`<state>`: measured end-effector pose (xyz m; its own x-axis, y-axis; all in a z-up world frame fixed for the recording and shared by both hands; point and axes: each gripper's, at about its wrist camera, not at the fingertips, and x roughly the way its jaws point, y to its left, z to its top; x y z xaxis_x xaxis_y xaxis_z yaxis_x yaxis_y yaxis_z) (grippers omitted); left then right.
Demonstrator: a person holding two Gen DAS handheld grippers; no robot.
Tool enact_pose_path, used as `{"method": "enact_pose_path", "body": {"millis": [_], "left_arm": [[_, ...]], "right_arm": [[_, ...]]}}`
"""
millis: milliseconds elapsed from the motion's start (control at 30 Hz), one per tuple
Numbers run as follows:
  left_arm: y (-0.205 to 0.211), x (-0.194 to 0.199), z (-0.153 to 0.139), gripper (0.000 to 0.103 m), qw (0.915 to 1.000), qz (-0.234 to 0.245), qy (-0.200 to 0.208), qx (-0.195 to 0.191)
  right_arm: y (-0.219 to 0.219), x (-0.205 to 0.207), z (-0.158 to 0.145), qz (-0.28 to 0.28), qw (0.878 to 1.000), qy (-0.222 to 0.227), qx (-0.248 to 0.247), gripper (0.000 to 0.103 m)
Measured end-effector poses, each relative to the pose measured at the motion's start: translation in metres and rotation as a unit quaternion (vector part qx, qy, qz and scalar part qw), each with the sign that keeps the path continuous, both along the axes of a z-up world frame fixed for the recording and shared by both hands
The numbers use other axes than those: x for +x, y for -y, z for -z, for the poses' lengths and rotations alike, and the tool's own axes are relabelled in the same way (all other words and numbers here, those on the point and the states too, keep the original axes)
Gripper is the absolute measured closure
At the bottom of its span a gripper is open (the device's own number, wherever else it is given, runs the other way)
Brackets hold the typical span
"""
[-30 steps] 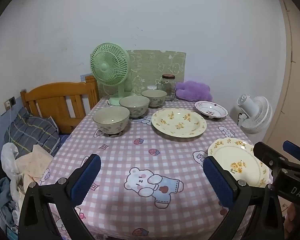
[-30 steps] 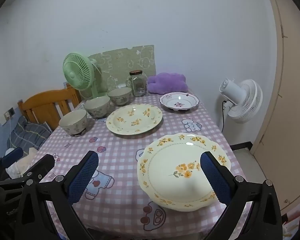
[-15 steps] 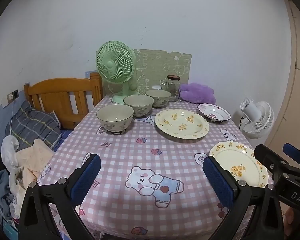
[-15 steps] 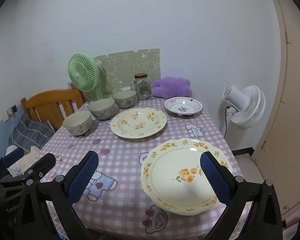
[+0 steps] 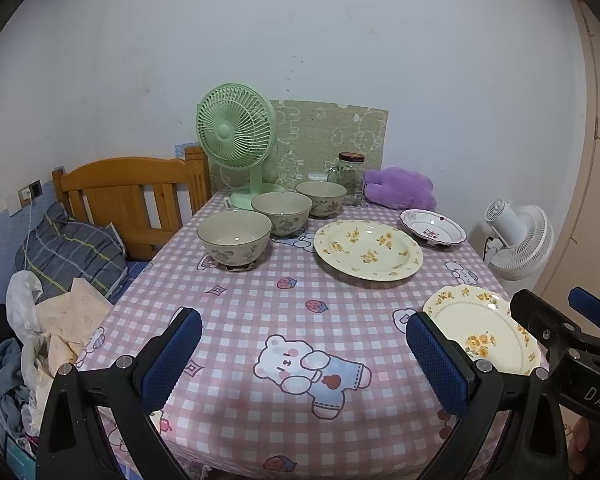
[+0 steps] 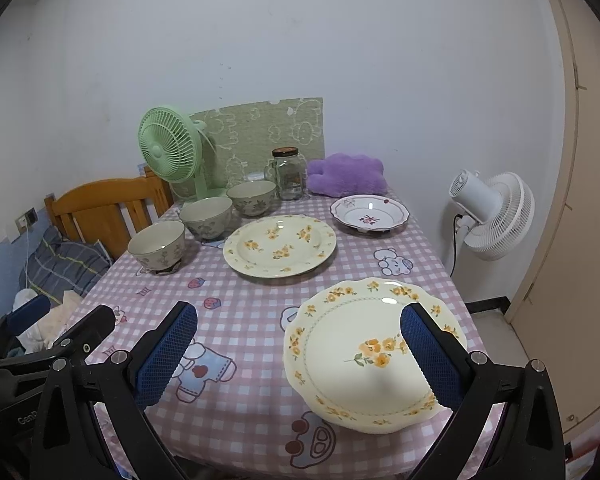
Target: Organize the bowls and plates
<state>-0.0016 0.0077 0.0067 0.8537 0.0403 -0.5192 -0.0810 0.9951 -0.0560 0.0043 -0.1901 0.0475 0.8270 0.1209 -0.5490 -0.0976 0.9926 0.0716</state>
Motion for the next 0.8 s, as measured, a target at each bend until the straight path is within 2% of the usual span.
{"method": "enact_pose_path", "body": {"millis": [800], "left_arm": [[-0.0022,-0.0017,0.0067,0.000,1.0000,0.000,-0.002,-0.002]], "right_arm": [[-0.0010,-0.0022,0.0070,-0.002,1.000,-0.004,0.000,0.000]]}}
